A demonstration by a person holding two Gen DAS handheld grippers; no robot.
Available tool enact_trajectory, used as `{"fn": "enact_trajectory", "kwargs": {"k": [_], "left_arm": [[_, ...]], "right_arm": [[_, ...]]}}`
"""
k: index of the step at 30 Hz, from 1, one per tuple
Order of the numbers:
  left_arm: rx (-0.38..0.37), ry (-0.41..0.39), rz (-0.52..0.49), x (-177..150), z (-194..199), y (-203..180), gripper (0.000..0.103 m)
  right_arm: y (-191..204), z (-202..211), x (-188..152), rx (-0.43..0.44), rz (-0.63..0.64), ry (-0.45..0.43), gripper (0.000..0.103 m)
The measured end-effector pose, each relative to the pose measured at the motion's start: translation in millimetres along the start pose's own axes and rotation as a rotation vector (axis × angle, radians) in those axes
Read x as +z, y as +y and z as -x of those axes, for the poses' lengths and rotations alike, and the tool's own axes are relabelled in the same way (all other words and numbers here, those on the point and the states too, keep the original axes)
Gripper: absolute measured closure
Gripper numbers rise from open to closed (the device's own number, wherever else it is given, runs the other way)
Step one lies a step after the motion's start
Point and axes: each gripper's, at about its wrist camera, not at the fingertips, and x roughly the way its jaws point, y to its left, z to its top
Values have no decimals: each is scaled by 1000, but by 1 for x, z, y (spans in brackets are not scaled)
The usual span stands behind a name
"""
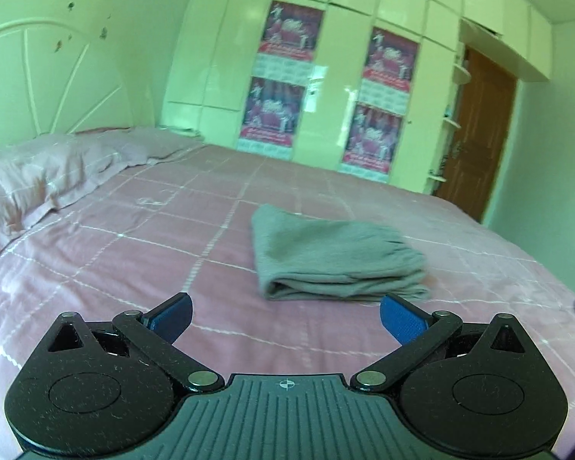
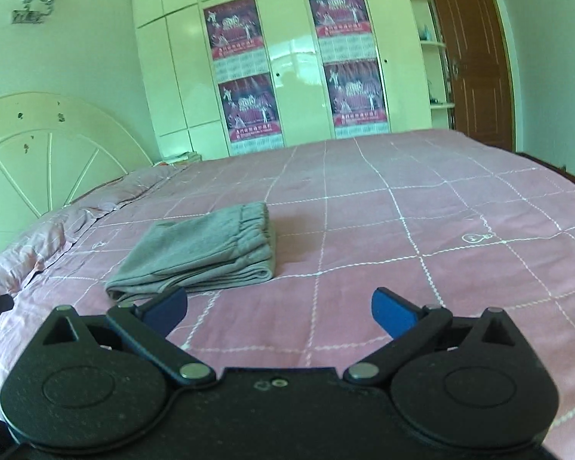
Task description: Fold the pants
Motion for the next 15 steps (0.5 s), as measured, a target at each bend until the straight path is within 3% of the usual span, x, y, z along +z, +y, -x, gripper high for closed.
{"fn": "enact_trajectory", "kwargs": {"k": [4, 8, 15], "left_arm": [[-20, -24, -77, -17, 37, -33, 0], [-43, -12, -53, -41, 53, -48, 0], [-14, 35, -106, -67, 54, -61, 0]], "right_arm": [[22, 27, -14, 24, 24, -24, 6], [39, 38, -34, 30, 61, -16, 6], [59, 29, -53, 37, 123, 18, 6]]}}
